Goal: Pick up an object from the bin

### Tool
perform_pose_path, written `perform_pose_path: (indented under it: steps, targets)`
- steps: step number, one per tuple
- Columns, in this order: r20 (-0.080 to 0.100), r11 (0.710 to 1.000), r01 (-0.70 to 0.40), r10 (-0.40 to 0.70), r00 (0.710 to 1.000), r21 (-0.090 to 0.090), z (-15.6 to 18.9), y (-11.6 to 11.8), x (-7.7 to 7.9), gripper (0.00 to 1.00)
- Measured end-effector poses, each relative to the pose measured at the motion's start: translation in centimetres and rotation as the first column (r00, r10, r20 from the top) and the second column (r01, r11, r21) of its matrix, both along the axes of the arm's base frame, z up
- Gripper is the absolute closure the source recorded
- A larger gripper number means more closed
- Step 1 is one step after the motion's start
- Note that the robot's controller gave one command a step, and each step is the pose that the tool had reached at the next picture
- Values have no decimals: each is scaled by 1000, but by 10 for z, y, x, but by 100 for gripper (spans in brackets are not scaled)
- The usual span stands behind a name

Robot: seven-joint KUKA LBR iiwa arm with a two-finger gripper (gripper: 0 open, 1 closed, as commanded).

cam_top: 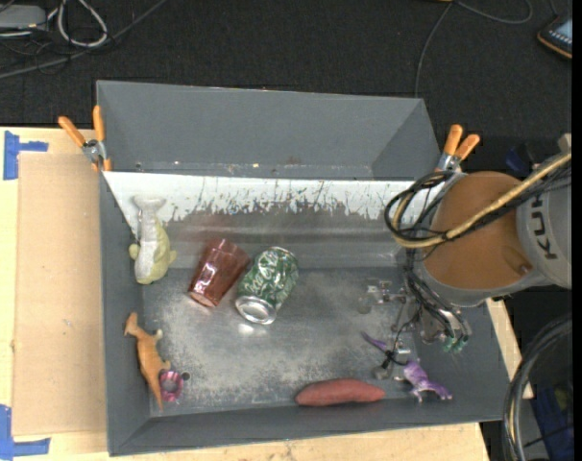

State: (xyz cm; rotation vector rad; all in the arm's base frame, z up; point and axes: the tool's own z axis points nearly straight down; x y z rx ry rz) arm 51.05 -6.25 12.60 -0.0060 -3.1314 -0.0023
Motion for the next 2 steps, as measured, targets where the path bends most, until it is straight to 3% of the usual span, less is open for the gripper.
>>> perform_pose_path:
  steps: [1,2]
  targets:
    - [7,1000,-2,2,1000,-1,4,0,2,0]
    - [6,997,81,-81,997,0,-29,-35,-10,0]
